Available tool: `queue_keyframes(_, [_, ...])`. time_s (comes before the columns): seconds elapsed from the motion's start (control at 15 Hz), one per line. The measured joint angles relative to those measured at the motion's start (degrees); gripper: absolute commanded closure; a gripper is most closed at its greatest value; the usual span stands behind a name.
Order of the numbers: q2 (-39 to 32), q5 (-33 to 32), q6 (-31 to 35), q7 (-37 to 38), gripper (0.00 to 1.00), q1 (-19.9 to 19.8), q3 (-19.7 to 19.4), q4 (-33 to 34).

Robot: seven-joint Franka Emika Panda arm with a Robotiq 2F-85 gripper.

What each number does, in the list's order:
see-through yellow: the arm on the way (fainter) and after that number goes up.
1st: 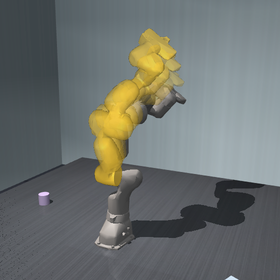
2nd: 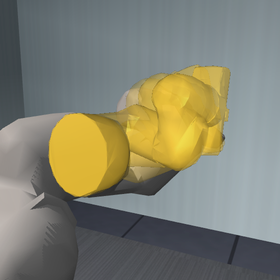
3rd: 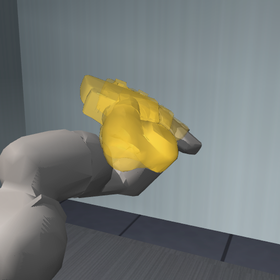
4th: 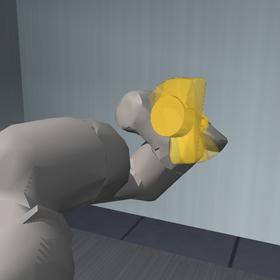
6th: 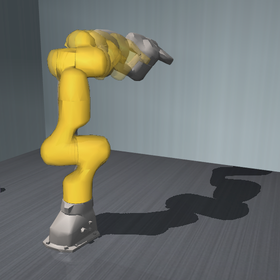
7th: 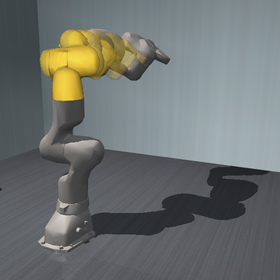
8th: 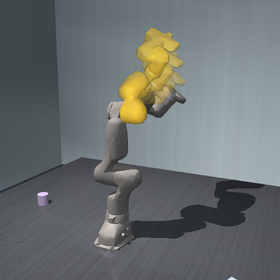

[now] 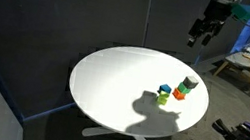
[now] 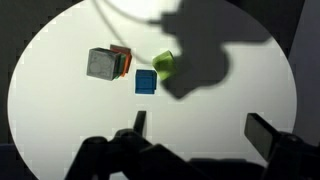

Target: Put the grey block on top of the green block

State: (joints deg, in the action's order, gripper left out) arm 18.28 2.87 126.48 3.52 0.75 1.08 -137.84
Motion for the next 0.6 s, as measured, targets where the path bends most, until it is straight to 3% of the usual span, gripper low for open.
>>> queue_keyframes(0.6, [6.27, -0.15, -10.89, -1.29, 0.00, 0.03, -0.03, -0.01])
